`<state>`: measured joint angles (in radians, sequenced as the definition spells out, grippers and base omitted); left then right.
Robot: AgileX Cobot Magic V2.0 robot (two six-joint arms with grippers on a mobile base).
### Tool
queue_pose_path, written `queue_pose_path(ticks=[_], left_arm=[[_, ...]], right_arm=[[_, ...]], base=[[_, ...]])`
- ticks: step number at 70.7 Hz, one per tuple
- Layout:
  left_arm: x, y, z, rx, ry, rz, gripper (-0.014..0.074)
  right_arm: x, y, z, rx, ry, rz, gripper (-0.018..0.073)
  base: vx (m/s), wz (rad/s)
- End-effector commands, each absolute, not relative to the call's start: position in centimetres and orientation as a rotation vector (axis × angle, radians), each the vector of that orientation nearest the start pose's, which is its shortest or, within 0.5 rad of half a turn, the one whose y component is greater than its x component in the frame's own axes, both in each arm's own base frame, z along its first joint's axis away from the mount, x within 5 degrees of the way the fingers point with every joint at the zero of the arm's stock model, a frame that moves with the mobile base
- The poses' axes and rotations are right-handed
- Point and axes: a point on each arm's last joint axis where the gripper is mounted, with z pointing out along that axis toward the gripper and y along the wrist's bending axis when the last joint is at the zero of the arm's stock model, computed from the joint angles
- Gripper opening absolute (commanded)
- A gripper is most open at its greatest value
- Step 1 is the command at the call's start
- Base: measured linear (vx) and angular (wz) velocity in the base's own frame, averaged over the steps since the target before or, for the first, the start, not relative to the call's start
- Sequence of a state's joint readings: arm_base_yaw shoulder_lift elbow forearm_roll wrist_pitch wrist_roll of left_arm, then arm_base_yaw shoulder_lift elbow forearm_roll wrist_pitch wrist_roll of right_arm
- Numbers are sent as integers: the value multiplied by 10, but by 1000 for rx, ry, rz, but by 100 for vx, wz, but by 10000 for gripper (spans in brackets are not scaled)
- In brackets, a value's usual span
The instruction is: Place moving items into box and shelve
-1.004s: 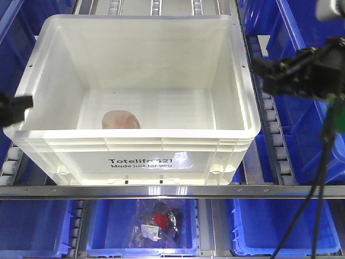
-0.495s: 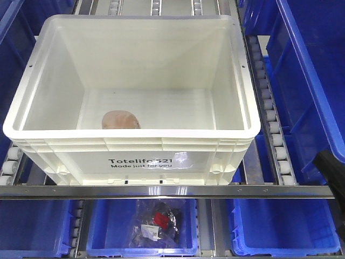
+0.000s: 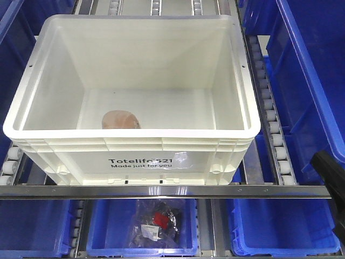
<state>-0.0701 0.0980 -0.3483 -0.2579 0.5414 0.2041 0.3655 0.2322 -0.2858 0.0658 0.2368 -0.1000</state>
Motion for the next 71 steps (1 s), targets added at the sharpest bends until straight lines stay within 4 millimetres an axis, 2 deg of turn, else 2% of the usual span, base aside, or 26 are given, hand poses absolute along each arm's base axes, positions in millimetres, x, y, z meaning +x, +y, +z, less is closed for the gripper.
queue_pose_path(ticks=[1, 4, 9, 15, 16, 17, 67, 71], left_arm=[[41, -14, 291, 119, 1666, -190, 541], [41, -14, 290, 120, 1669, -191, 497], [41, -14, 290, 121, 1672, -191, 348], [41, -15, 289, 124, 1685, -193, 45], [40, -15, 289, 125, 1686, -192, 4], [40, -15, 289, 128, 1688, -191, -31], [40, -15, 285, 136, 1727, -200, -28], [40, -14, 286, 148, 1717, -158, -28]], right_arm=[[66, 26, 289, -331, 1545, 253, 540], [66, 26, 289, -331, 1545, 253, 495], [66, 26, 289, -330, 1547, 255, 322], [66, 26, 289, -330, 1547, 255, 15], [66, 26, 289, -330, 1547, 255, -24], [66, 26, 289, -328, 1547, 257, -22], [66, 26, 288, -326, 1558, 263, -15], [66, 26, 288, -326, 1558, 263, -15]], base=[[0, 0], [0, 0], [0, 0], [0, 0], [0, 0], [0, 0], [0, 0], [0, 0]])
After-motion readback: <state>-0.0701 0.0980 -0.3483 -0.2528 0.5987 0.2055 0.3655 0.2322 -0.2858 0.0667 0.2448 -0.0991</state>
